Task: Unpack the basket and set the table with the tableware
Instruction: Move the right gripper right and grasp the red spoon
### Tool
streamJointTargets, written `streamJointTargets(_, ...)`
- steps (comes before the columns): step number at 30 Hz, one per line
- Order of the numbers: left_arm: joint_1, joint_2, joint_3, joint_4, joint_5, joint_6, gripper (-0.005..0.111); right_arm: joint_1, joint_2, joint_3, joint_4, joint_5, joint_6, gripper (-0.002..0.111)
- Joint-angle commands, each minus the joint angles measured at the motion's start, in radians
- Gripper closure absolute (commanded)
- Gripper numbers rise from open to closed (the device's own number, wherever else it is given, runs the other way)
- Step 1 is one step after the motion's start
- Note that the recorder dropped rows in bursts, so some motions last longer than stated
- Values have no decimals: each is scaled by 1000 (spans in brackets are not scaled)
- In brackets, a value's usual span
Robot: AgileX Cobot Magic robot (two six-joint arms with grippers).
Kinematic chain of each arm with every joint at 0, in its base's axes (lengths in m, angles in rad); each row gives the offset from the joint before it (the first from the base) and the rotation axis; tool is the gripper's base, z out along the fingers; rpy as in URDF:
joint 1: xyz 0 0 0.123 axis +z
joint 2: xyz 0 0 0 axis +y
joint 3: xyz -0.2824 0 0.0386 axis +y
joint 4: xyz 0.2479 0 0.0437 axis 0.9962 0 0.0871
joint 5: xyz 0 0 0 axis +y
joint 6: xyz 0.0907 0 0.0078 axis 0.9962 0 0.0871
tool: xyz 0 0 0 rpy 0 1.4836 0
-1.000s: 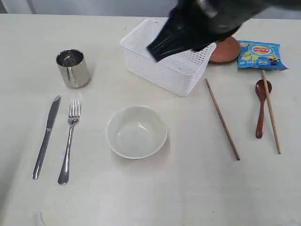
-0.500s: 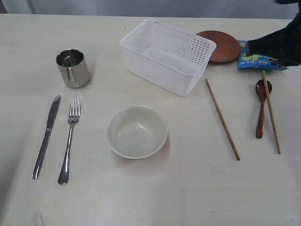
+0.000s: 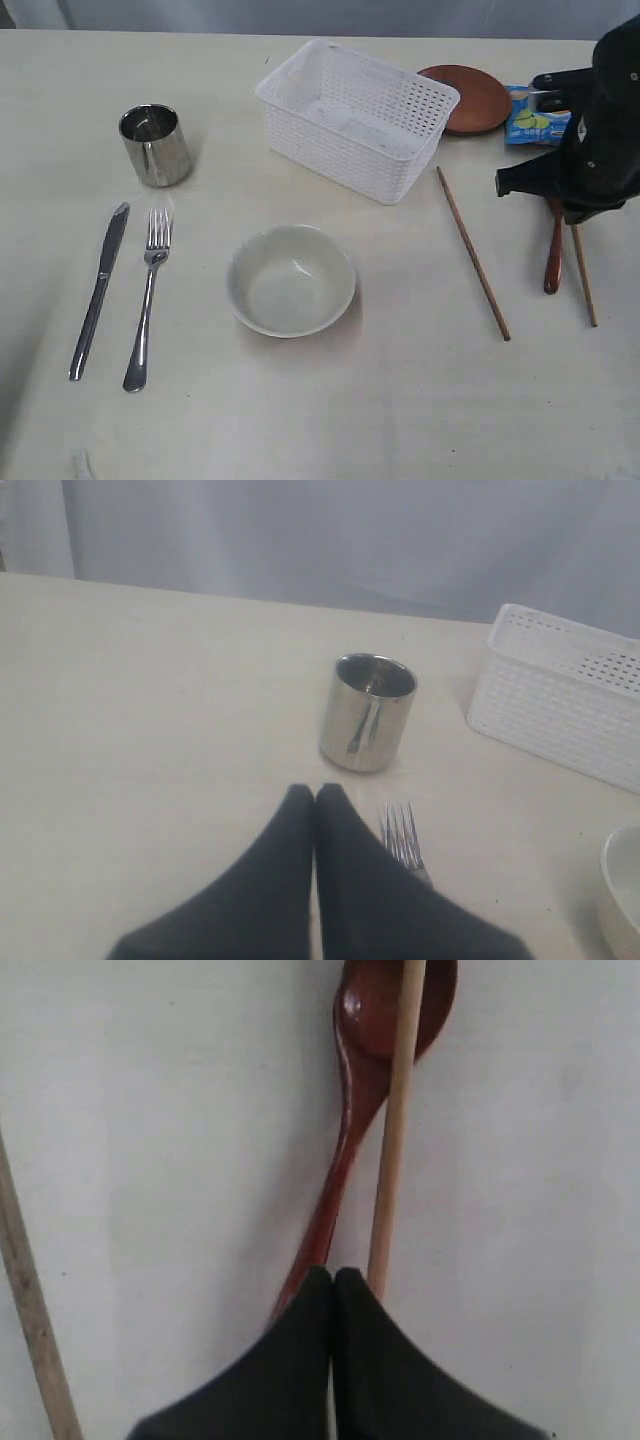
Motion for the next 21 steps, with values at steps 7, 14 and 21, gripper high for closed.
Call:
streamJointTargets(7,1,-4,3,-3,-9,1,107,-145,62,-1,302,-79,-206,108)
streamJointTargets(14,1,-4,3,-3,-9,1,107,-145,106,-5,361,-97,-252,76)
streamJointTargets(21,1,-4,3,-3,-9,1,107,-145,117,-23,361,-95,-221,69)
